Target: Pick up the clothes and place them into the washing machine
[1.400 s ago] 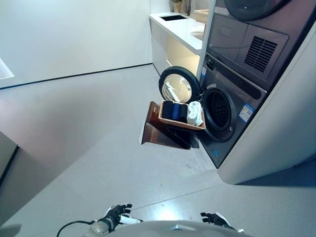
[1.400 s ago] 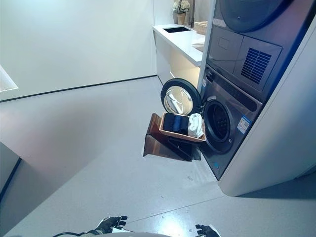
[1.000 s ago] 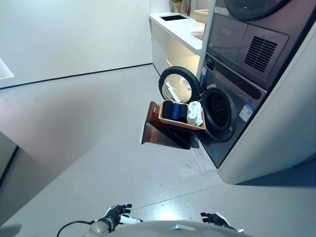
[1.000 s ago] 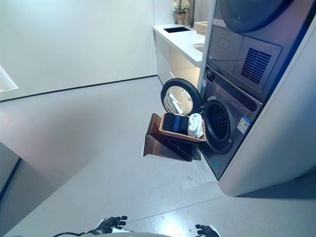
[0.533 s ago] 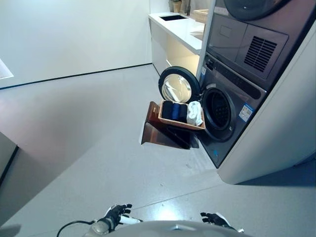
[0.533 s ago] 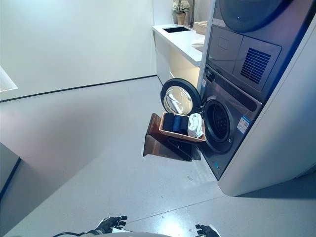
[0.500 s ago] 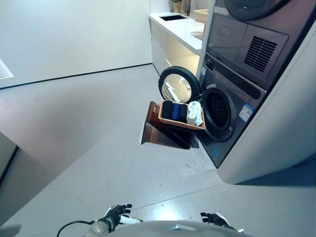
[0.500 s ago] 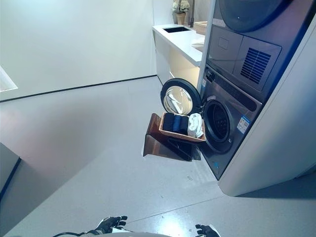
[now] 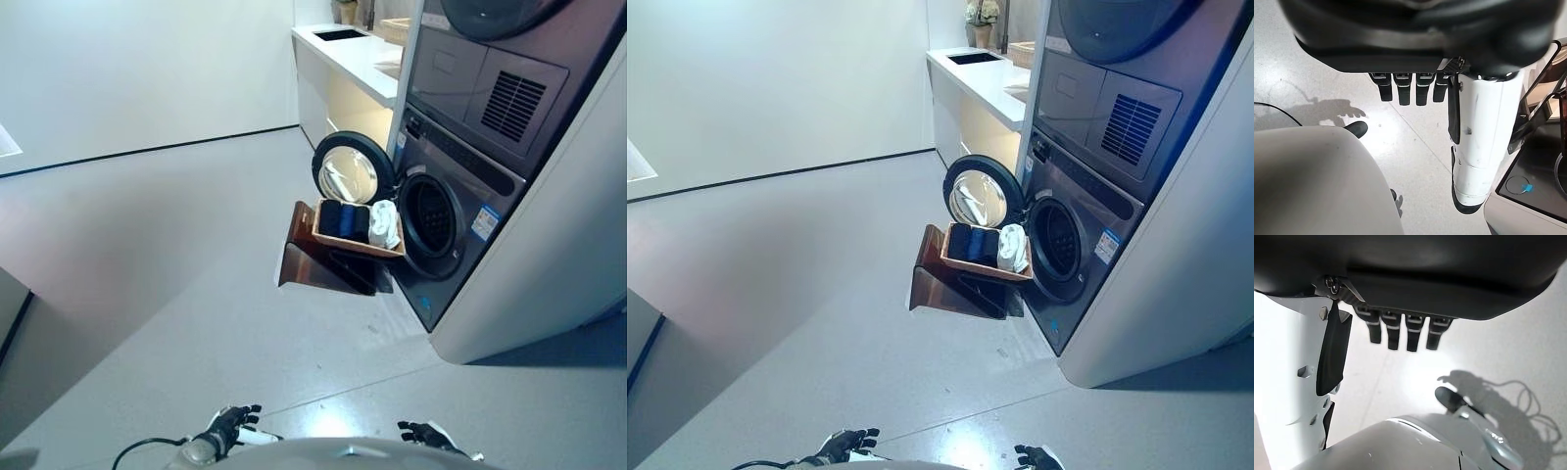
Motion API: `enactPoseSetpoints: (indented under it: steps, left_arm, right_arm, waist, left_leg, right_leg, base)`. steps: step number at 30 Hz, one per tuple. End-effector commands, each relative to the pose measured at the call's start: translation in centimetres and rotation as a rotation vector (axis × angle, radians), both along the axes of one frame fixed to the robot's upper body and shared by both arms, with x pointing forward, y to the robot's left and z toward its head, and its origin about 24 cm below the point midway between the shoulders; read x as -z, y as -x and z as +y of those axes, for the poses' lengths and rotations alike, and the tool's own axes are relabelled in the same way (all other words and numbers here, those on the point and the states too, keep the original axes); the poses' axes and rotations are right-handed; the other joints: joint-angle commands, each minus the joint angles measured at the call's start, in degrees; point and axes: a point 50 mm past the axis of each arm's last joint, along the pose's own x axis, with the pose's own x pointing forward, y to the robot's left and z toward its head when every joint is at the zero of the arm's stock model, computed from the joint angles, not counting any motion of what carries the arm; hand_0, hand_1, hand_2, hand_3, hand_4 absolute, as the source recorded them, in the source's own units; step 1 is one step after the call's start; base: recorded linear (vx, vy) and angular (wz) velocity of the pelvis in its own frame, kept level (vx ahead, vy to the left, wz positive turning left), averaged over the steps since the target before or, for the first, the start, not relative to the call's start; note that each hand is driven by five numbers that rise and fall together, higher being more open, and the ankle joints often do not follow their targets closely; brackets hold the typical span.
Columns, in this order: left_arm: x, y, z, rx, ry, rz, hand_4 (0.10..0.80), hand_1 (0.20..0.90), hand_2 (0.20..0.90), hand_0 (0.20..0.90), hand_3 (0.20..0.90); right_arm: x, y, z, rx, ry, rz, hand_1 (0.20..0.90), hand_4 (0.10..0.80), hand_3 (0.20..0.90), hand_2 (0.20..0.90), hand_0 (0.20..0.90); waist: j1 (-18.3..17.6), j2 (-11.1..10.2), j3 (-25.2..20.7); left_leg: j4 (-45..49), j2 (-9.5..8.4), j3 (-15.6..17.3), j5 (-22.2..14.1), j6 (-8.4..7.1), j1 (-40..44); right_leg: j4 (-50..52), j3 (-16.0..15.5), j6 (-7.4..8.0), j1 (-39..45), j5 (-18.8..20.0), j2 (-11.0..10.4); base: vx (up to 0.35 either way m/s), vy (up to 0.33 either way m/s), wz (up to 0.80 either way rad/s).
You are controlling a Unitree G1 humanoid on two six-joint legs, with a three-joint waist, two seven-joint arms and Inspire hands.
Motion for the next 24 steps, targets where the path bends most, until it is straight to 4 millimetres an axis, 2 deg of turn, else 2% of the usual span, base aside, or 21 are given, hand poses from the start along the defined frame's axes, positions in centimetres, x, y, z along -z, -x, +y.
enactPoseSetpoints:
  steps: [1,4,5,7,8,9,10,11,13,14,15,16,17,19,20,21,24]
  left_arm:
    - [-0.2,-1.3,0.9,-0.044,-0.022,-0.004,0.8,0.9,0.9,0.9,0.9]
    - [-0.3,-1.4,1.1,-0.048,-0.023,-0.009,0.8,0.9,0.9,0.9,0.9]
    - [-0.5,-1.9,1.3,-0.046,-0.03,-0.033,0.8,0.9,0.9,0.9,0.9]
    - [-0.8,-2.9,1.5,-0.032,-0.045,-0.074,0.8,0.9,0.9,0.9,0.9]
    - [-1.0,-3.5,1.6,-0.024,-0.05,-0.095,0.8,0.9,0.9,0.9,0.9]
    - [-1.1,-3.6,1.8,-0.022,-0.055,-0.096,0.8,0.9,0.9,0.9,0.9]
    - [-1.0,-3.5,1.9,-0.021,-0.063,-0.09,0.8,0.9,0.9,0.9,0.9]
    - [-1.1,-3.6,2.2,-0.034,-0.075,-0.091,0.8,0.9,0.9,0.9,0.9]
    - [-1.3,-4.2,2.3,-0.079,-0.075,-0.12,0.8,0.9,0.9,0.9,0.9]
    - [-1.3,-4.2,2.3,-0.079,-0.075,-0.12,0.8,0.9,0.9,0.9,0.9]
    - [-1.4,-4.5,2.1,-0.088,-0.067,-0.129,0.8,0.9,0.9,0.9,0.9]
    - [-1.3,-4.4,2.1,-0.092,-0.062,-0.126,0.8,0.9,0.9,0.9,0.9]
    - [-1.3,-4.3,2.3,-0.091,-0.069,-0.124,0.8,0.9,0.9,0.9,0.9]
    - [-1.2,-3.8,2.6,-0.114,-0.086,-0.114,0.8,0.9,0.9,0.9,0.9]
    - [-1.2,-3.9,2.3,-0.152,-0.085,-0.133,0.8,0.9,0.9,0.9,0.9]
    - [-1.2,-3.9,2.3,-0.152,-0.085,-0.133,0.8,0.9,0.9,0.9,0.9]
    - [-1.2,-4.5,0.6,-0.115,-0.039,-0.154,0.8,0.9,0.9,0.9,0.9]
  right_arm:
    - [-0.6,-3.0,-0.2,-0.038,0.016,-0.062,0.9,0.8,0.9,0.9,0.9]
    - [-0.7,-3.5,-0.2,-0.036,0.02,-0.078,0.9,0.8,0.9,0.9,0.9]
    - [-0.9,-3.8,-0.4,-0.015,0.024,-0.099,0.9,0.8,0.9,0.9,0.9]
    - [-1.1,-4.6,-0.5,-0.003,0.026,-0.133,0.9,0.8,0.9,0.9,0.9]
    - [-1.2,-4.8,-0.6,0.018,0.024,-0.15,0.9,0.8,0.9,0.9,0.9]
    - [-1.2,-4.8,-0.7,0.038,0.024,-0.153,0.9,0.8,0.9,0.9,0.9]
    - [-1.2,-4.5,-0.8,0.064,0.024,-0.148,0.9,0.8,0.9,0.9,0.9]
    - [-1.2,-4.4,-0.9,0.08,0.027,-0.148,0.9,0.8,0.9,0.9,0.9]
    - [-1.3,-4.7,-1.0,0.09,0.034,-0.158,0.9,0.8,0.9,0.9,0.9]
    - [-1.3,-4.6,-1.0,0.09,0.035,-0.158,0.9,0.8,0.9,0.9,0.9]
    - [-1.4,-5.0,-1.1,0.083,0.041,-0.169,0.9,0.8,0.9,0.9,0.9]
    - [-1.5,-5.2,-1.1,0.069,0.041,-0.174,0.9,0.8,0.9,0.9,0.9]
    - [-1.5,-5.4,-0.8,0.052,0.033,-0.179,0.9,0.8,0.9,0.9,0.9]
    - [-1.4,-5.4,-0.4,0.029,0.025,-0.174,0.9,0.8,0.9,0.9,0.9]
    - [-1.5,-5.8,-0.4,0.023,0.029,-0.195,0.9,0.8,0.9,0.9,0.9]
    - [-1.5,-5.8,-0.4,0.023,0.029,-0.194,0.9,0.8,0.9,0.9,0.9]
    - [-1.6,-5.6,-1.1,0.016,0.06,-0.19,0.9,0.8,0.9,0.9,0.9]
  waist:
    - [0.1,-3.0,2.0]
    - [-0.1,-2.6,2.8]
    - [-0.5,-2.0,3.7]
    - [-1.6,-1.6,5.3]
    - [-2.5,-1.2,5.9]
    - [-3.0,-1.2,5.9]
    - [-3.1,-1.2,5.5]
    - [-2.9,-1.0,5.4]
    - [-1.8,-1.3,5.4]
    - [-2.0,-1.1,5.6]
    - [-1.7,-1.5,5.8]
    - [-1.9,-1.8,5.7]
    - [-2.6,-2.6,5.1]
    - [-2.1,-3.8,3.7]
    - [-2.1,-4.0,2.4]
    - [-2.1,-3.9,2.4]
    - [-2.1,-3.7,1.8]
  left_leg:
    - [2.9,-3.56,1.6,-9.9,0.93,2.7]
    - [3.7,-3.63,1.6,-10.5,1.67,2.6]
    - [4.3,-3.6,1.1,-10.9,2.38,3.0]
    - [5.0,-3.29,-0.4,-10.4,2.64,2.9]
    - [5.0,-2.96,-1.5,-10.1,2.66,2.5]
    - [4.9,-3.16,-2.1,-10.1,2.54,2.6]
    - [4.5,-3.17,-2.4,-10.2,2.13,2.9]
    - [4.3,-2.75,-2.7,-10.4,1.64,3.1]
    - [5.0,-2.07,-3.1,-11.8,0.4,3.9]
    - [5.1,-1.96,-3.4,-12.0,0.41,4.2]
    - [5.6,-1.41,-3.3,-13.2,-0.49,5.0]
    - [5.4,-0.97,-3.4,-13.8,-0.94,6.0]
    - [5.0,-0.44,-3.5,-14.3,-1.67,7.3]
    - [4.5,2.03,-3.0,-14.2,-3.14,9.3]
    - [6.3,5.31,-3.2,-12.4,-4.66,8.0]
    - [6.4,5.37,-3.2,-12.5,-4.69,7.9]
    - [11.5,7.88,-5.1,-9.0,-5.72,4.9]
  right_leg:
    - [8.7,5.3,1.23,-7.7,0.1,-0.2]
    - [14.0,5.4,1.84,-10.4,-0.5,0.1]
    - [21.0,5.2,3.06,-13.5,0.8,0.3]
    - [27.4,7.7,3.67,-17.2,2.9,2.0]
    - [30.5,9.9,3.53,-19.1,2.3,3.2]
    - [30.0,11.0,3.0,-19.4,1.4,3.1]
    - [27.2,11.5,2.42,-18.6,-0.2,1.8]
    - [24.0,11.5,1.99,-18.1,-1.2,-0.5]
    - [15.8,8.8,2.14,-17.2,1.6,-7.3]
    - [15.4,8.5,2.15,-16.6,1.6,-7.3]
    - [10.4,6.2,2.83,-17.2,4.6,-10.7]
    - [8.2,5.9,3.36,-17.9,6.1,-11.3]
    - [7.5,8.0,4.16,-17.5,6.4,-10.3]
    - [7.1,7.3,4.46,-16.3,6.4,-9.0]
    - [7.3,6.7,3.69,-15.0,5.3,-6.2]
    - [7.3,6.7,3.67,-15.0,5.3,-6.2]
    - [5.9,4.5,1.48,-12.5,3.5,-3.1]
  base:
    - [-0.032,0.056,-0.19]
    - [0.002,0.057,-0.16]
    - [-0.001,0.062,-0.07]
    - [-0.014,0.036,-0.15]
    - [0.027,-0.016,-0.15]
    - [0.085,-0.042,0.07]
    - [0.129,-0.103,0.36]
    - [0.166,-0.168,0.63]
    - [0.179,-0.201,0.77]
    - [0.186,-0.209,0.64]
    - [0.182,-0.219,0.35]
    - [0.25,-0.325,0.19]
    - [0.22,-0.311,0.1]
    - [0.227,-0.412,0.15]
    - [0.186,-0.396,-0.07]
    - [0.135,-0.395,-0.08]
    - [0.07,-0.319,0.25]
